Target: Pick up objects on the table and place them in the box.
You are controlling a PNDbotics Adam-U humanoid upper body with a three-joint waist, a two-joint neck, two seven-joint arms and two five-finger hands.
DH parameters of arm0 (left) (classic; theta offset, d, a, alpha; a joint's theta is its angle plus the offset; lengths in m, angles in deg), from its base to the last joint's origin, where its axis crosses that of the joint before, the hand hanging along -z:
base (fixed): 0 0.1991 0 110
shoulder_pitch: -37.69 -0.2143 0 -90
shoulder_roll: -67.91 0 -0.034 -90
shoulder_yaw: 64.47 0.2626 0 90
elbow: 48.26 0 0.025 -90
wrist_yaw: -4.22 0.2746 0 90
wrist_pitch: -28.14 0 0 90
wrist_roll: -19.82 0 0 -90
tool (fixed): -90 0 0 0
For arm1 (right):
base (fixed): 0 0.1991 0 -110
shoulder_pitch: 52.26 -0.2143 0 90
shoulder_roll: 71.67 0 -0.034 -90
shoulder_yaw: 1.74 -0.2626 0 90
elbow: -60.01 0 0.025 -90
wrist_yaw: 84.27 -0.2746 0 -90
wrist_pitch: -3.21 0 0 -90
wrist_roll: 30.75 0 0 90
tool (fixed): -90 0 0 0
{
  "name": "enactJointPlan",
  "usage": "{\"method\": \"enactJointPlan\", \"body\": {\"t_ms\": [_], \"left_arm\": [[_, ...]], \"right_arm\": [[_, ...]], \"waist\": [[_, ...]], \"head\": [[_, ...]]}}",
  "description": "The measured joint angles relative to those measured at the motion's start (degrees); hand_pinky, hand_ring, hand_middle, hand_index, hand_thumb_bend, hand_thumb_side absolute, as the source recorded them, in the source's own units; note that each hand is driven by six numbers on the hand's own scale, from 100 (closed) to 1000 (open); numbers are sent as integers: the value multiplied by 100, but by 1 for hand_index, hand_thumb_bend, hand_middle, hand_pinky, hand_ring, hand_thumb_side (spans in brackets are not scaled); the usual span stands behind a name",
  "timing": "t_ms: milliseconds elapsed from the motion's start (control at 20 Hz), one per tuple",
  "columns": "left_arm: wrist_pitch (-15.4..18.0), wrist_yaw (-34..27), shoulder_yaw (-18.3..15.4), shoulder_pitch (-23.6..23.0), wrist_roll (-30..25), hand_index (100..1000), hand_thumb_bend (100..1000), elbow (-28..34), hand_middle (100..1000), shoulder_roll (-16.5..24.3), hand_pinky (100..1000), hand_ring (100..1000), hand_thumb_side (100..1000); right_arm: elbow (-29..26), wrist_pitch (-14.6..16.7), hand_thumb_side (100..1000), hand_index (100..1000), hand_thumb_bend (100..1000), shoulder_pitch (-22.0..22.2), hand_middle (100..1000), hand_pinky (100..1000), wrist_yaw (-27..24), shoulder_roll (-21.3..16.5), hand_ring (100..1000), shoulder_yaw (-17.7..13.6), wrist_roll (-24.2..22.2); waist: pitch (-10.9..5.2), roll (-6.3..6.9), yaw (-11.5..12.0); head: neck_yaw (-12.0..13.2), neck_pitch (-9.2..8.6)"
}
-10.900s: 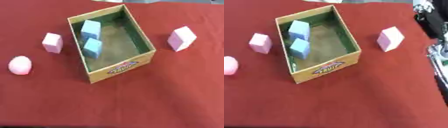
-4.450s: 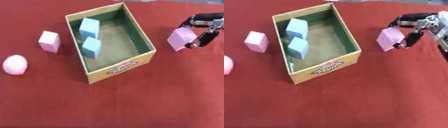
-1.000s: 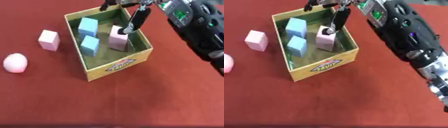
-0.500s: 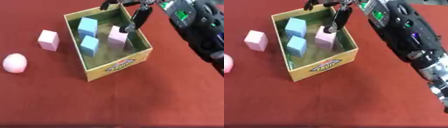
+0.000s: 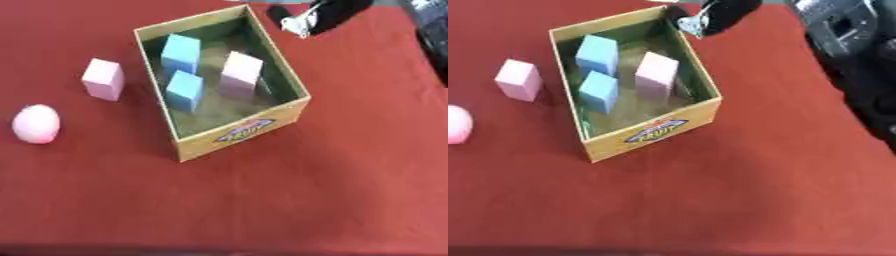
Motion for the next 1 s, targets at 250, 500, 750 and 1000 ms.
{"method": "enactJointPlan", "body": {"t_ms": [250, 500, 750, 1000], "left_arm": [[-312, 809, 191, -167, -851, 920, 451, 1, 774, 796, 864, 821, 579], [-231, 1310, 364, -193, -2295, 913, 521, 2, 787, 1308, 864, 833, 530], [-74, 1504, 461, -55, -3299, 902, 567, 2, 788, 1585, 866, 841, 513], [-28, 1513, 500, 3, -3872, 884, 595, 3, 775, 1703, 868, 842, 468]], "right_arm": [[-692, -479, 466, 883, 100, 680, 746, 841, -475, -387, 833, -493, 999], [-857, -549, 438, 879, 100, 1151, 738, 839, -628, -541, 824, -900, 1802], [-883, -485, 424, 870, 100, 1546, 722, 836, -676, -557, 810, -1203, 2390], [-884, -476, 423, 864, 100, 1815, 713, 834, -700, -556, 802, -1382, 2773]], "waist": [[0, 1, -30], [0, 1, -60], [0, 1, -68], [0, 1, -72]], "head": [[39, -3], [88, -4], [164, -14], [211, -26]]}}
